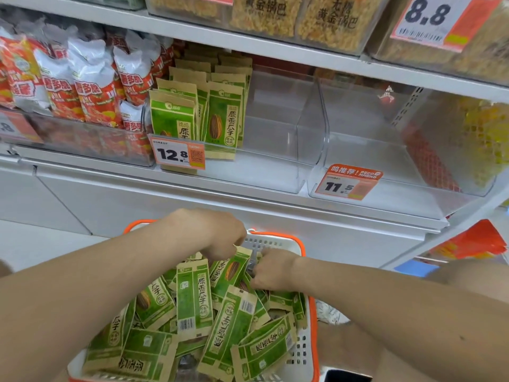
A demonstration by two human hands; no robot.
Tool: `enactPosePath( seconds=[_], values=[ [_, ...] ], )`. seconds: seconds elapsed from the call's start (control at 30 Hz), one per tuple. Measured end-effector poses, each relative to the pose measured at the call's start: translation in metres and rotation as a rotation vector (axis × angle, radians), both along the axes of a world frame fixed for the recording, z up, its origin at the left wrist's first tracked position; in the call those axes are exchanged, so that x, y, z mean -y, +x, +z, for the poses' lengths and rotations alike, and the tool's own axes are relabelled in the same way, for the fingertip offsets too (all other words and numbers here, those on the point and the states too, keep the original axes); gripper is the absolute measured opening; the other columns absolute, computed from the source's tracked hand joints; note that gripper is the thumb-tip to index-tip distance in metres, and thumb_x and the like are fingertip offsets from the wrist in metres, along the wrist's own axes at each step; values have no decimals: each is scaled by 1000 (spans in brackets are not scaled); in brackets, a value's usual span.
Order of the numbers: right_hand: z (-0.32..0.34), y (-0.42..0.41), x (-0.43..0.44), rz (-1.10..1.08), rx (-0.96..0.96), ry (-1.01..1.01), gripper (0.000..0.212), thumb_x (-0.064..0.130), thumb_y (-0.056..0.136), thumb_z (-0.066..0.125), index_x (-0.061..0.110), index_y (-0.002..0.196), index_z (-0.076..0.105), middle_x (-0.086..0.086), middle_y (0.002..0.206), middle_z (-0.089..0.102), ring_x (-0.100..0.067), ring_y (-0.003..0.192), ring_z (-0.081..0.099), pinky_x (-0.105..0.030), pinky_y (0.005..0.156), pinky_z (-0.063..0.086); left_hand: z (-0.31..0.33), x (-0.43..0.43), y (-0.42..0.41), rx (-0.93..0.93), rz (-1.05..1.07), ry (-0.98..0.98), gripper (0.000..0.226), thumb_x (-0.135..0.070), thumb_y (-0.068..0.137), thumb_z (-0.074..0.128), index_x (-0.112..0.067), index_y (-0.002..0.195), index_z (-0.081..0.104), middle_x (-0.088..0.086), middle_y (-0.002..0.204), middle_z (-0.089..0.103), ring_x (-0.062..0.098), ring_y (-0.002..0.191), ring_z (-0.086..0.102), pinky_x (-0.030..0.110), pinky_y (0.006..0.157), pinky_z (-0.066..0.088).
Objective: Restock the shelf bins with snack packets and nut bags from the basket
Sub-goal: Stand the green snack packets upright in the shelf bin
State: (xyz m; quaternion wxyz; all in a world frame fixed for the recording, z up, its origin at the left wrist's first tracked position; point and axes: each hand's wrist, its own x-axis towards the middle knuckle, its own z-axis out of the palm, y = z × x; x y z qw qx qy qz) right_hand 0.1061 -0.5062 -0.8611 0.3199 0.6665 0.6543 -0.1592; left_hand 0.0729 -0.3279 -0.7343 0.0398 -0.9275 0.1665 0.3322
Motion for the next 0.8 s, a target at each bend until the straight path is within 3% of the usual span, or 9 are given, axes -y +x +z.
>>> enactPosePath(
  seconds=[0.1, 0.2, 0.37, 0.43, 0.5, 0.6, 0.7, 0.8],
  values=[
    [-3, 3, -3, 25, 4, -6, 39, 22, 92, 76, 24, 129, 63, -4, 104, 70, -29, 100, 68, -45, 94, 54, 3, -7, 0, 8, 22, -19, 40, -27, 108, 44, -27, 147, 52, 4, 143, 56, 25, 123, 58, 38, 97, 49],
    [-3, 3, -5, -37, -1, -17, 36, 21, 93, 75, 21, 127, 64, -4, 98, 69, -30, 93, 67, -46, 87, 58, 3, -14, -2, 7, 36, -20, 41, -24, 107, 44, -28, 148, 51, 2, 143, 56, 25, 125, 56, 37, 97, 48],
    [20, 14, -13, -208, -27, -57, 6, 14, 97, 71, 10, 95, 67, -2, 88, 61, -24, 78, 61, -39, 75, 59, -1, -19, -2, -4, 66, -56, 40, -25, 107, 44, -28, 146, 53, 3, 146, 55, 26, 129, 56, 40, 104, 48],
    [35, 22, -21, -355, -114, 42, 13, 20, 96, 72, 14, 88, 63, -2, 96, 64, -23, 83, 63, -40, 75, 59, 1, -20, 1, 12, 79, -73, 40, -28, 108, 45, -25, 148, 52, 4, 146, 56, 26, 129, 55, 38, 103, 47],
    [56, 31, -31, -509, -237, 188, 10, 24, 96, 72, 15, 98, 67, -2, 103, 62, -23, 91, 61, -38, 76, 54, 6, -22, 4, 49, 96, -78, 42, -31, 108, 46, -23, 149, 50, 6, 145, 57, 27, 129, 56, 36, 100, 47],
    [90, 39, -43, -654, -386, 375, 11, 18, 96, 69, 15, 100, 58, -5, 99, 64, -24, 86, 58, -35, 67, 41, 16, -31, 10, 120, 153, -79, 42, -27, 107, 47, -17, 147, 50, 10, 140, 61, 30, 125, 58, 41, 102, 50],
    [121, 41, -50, -765, -474, 540, 16, 18, 96, 68, 15, 96, 52, -9, 96, 64, -27, 83, 56, -35, 66, 43, 28, -42, 15, 271, 296, -104, 36, -29, 110, 38, -6, 118, 65, 15, 119, 70, 33, 106, 65, 39, 89, 53],
    [143, 41, -50, -891, -555, 707, 19, 22, 99, 68, 14, 95, 51, -1, 84, 58, -18, 74, 51, -30, 61, 39, 48, -56, 16, 405, 579, -317, 64, -48, 111, 31, -5, 79, 66, 17, 82, 76, 36, 72, 71, 39, 70, 60]
  ],
)
